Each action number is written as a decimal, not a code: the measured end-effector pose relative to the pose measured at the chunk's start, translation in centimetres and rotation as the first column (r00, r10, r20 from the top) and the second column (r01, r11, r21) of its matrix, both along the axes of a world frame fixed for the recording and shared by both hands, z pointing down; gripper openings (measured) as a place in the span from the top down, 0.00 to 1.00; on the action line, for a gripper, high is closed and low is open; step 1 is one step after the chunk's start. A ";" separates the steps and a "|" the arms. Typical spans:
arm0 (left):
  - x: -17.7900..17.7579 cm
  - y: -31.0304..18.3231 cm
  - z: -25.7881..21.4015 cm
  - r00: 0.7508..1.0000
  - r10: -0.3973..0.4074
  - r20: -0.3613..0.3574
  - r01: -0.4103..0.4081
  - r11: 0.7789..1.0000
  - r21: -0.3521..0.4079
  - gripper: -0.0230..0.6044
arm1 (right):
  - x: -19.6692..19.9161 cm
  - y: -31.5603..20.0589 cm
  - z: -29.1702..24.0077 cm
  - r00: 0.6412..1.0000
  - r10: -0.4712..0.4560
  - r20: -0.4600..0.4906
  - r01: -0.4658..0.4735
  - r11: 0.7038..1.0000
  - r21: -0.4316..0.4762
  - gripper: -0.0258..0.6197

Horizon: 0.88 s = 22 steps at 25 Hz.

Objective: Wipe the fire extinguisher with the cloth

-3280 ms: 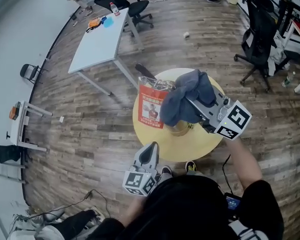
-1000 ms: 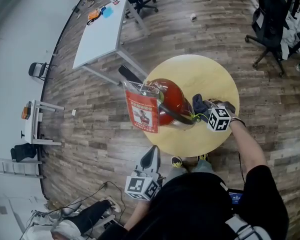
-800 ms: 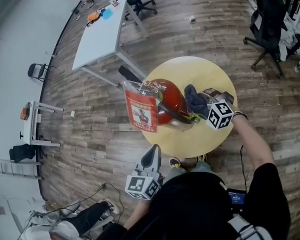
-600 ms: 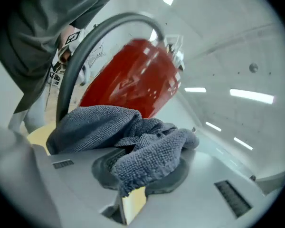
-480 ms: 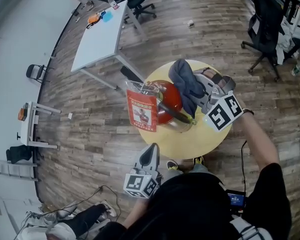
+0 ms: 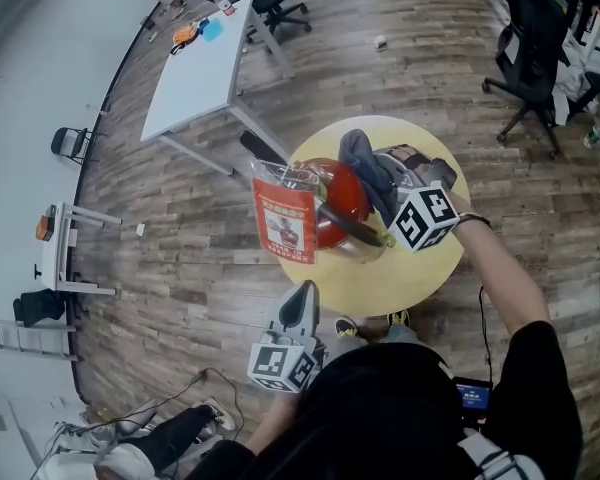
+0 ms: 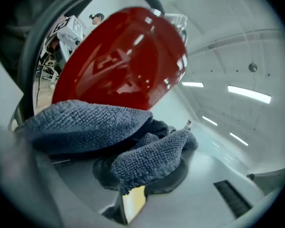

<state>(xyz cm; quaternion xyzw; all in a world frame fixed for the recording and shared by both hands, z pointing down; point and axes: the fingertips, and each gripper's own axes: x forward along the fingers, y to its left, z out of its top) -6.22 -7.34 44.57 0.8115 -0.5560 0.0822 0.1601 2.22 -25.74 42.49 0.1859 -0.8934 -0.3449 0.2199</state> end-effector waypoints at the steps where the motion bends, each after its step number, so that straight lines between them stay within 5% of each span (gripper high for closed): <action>1: -0.1 0.0 0.0 1.000 -0.005 -0.001 0.005 1.000 -0.001 0.92 | -0.3 -0.1 1.9 1.000 -0.012 -0.024 0.011 0.999 -0.037 0.85; 7: -1.3 0.0 0.4 0.999 -0.045 0.004 0.045 0.999 -0.021 0.92 | -0.5 -0.1 14.1 0.978 -0.103 -0.182 0.051 0.961 -0.271 0.86; 10: -1.7 0.1 0.7 0.998 -0.070 0.006 0.070 0.997 -0.034 0.93 | 0.0 0.3 19.6 0.963 -0.127 -0.238 0.021 0.915 -0.403 0.85; 14: -2.5 0.3 0.9 0.995 -0.096 0.016 0.096 0.994 -0.044 0.92 | 0.3 0.6 22.5 0.977 -0.114 -0.182 -0.005 0.834 -0.552 0.86; 17: -2.5 0.2 1.0 0.995 -0.095 0.018 0.096 0.994 -0.044 0.92 | 0.6 0.7 22.7 0.962 -0.159 -0.220 0.020 0.850 -0.526 0.86; 22: -2.0 0.1 0.6 0.997 -0.076 0.023 0.077 0.996 -0.035 0.92 | 0.7 1.4 23.6 0.885 -0.273 -0.378 0.089 0.895 -0.436 0.85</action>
